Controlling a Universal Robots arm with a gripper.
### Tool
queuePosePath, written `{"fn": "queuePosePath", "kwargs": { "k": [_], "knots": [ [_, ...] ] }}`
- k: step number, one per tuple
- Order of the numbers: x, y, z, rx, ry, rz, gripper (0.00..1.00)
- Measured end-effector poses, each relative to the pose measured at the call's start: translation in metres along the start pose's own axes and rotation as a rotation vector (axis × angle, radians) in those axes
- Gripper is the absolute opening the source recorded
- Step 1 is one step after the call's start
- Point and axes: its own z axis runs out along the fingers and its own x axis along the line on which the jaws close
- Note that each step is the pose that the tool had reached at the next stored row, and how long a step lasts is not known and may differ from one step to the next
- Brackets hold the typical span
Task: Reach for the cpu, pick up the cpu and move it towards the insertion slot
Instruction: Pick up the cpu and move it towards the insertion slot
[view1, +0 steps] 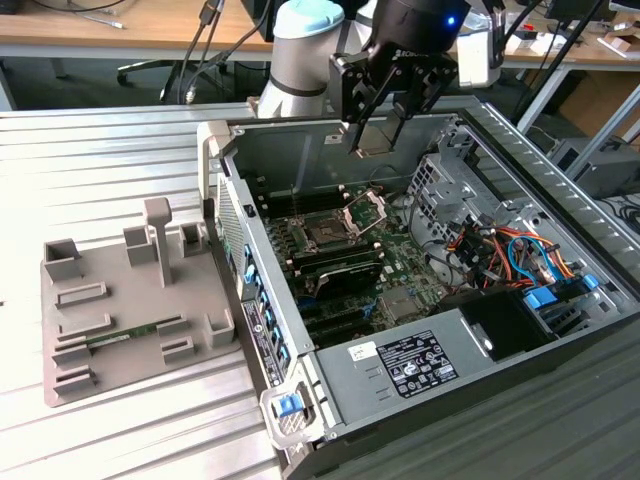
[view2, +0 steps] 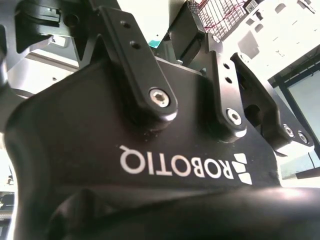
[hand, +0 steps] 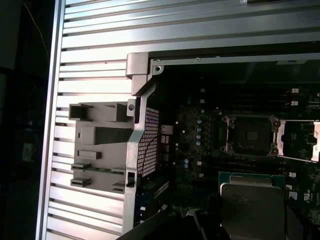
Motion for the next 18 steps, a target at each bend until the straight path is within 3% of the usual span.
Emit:
{"fn": "queuePosePath", "kwargs": {
  "k": [18],
  "knots": [
    [-0.004, -0.0003, 0.0001, 0.0, 0.0, 0.0, 0.55]
  ]
}}
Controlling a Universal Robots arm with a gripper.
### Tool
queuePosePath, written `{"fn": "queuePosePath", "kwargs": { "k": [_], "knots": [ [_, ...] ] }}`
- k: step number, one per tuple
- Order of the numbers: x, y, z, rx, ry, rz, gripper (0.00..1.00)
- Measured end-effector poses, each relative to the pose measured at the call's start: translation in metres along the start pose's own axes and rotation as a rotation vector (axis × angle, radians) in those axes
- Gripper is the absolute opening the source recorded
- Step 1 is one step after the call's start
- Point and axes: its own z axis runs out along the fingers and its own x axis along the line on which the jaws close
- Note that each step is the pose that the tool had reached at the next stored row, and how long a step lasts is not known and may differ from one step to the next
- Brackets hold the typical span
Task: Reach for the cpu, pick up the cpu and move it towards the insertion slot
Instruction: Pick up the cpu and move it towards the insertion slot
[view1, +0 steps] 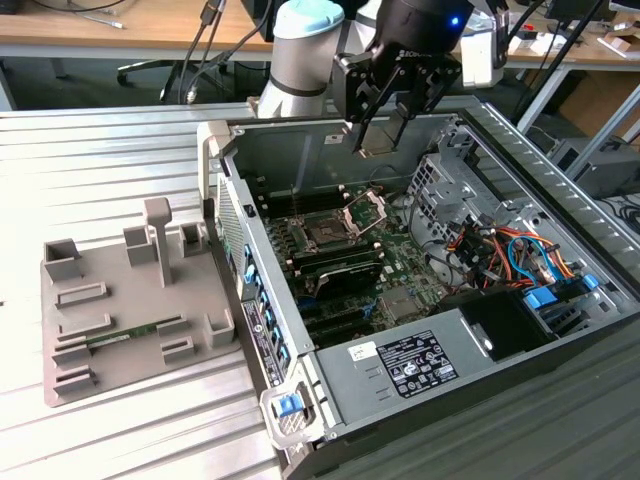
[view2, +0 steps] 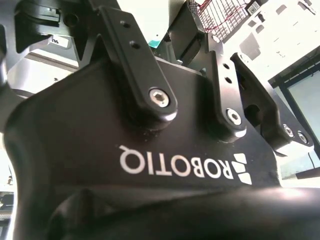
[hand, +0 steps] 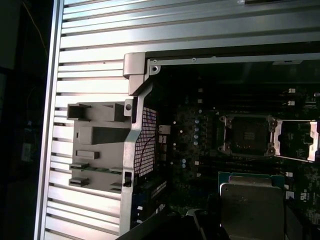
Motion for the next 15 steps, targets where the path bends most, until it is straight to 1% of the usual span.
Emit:
{"fn": "queuePosePath", "kwargs": {
  "k": [15],
  "knots": [
    [-0.0028, -0.0002, 0.0001, 0.0, 0.0, 0.0, 0.55]
  ]
}}
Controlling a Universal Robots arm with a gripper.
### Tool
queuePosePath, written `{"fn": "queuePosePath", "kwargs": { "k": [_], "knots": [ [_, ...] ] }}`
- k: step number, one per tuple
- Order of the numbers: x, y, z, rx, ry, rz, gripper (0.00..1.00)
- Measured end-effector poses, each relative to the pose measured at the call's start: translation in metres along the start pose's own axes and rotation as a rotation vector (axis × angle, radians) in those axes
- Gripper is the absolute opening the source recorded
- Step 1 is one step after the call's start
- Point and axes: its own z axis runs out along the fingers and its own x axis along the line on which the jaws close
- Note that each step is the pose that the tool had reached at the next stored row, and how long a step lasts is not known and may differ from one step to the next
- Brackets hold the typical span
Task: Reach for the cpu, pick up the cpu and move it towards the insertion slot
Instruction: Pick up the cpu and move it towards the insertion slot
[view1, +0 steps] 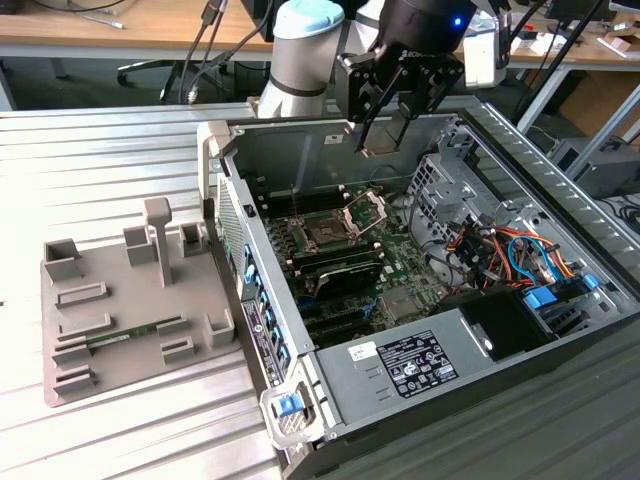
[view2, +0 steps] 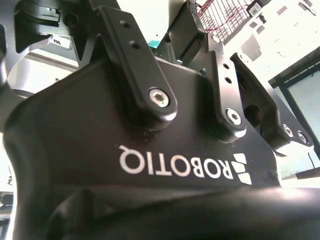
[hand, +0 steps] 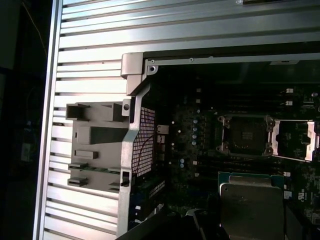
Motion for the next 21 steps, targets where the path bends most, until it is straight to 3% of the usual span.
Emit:
{"fn": "queuePosePath", "kwargs": {
  "k": [21],
  "knots": [
    [-0.0049, -0.0004, 0.0001, 0.0001, 0.0, 0.0, 0.55]
  ]
}}
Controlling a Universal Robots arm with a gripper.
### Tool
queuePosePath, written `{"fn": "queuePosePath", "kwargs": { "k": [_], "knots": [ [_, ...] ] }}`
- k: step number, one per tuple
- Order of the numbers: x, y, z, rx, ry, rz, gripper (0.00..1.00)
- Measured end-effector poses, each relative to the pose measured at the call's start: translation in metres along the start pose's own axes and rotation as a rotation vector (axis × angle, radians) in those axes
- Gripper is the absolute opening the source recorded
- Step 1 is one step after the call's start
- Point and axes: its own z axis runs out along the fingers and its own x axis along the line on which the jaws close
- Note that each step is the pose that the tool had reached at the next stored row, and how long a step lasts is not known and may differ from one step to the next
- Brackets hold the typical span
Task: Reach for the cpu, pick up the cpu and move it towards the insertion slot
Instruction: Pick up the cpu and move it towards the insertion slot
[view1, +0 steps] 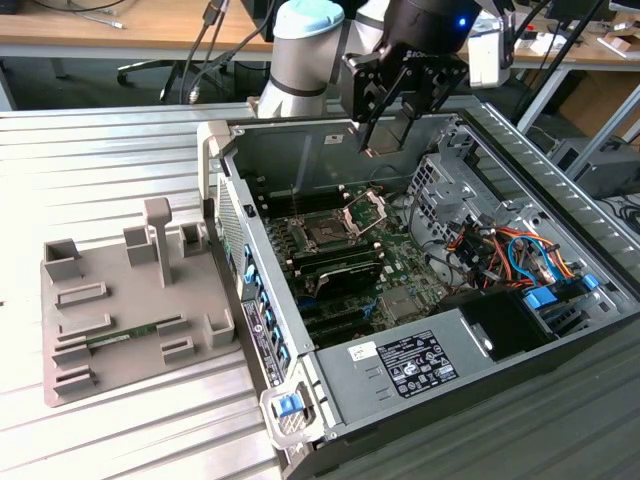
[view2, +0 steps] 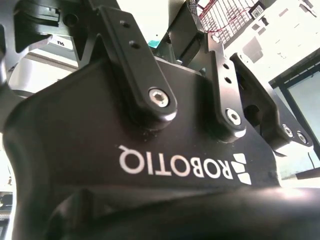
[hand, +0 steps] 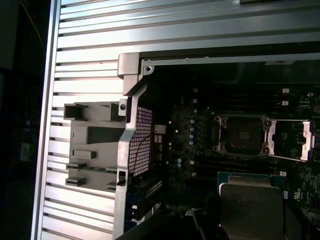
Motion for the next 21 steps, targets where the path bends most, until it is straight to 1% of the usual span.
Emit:
{"fn": "queuePosePath", "kwargs": {
  "k": [21],
  "knots": [
    [-0.0048, -0.0004, 0.0001, 0.0, 0.0, 0.0, 0.55]
  ]
}}
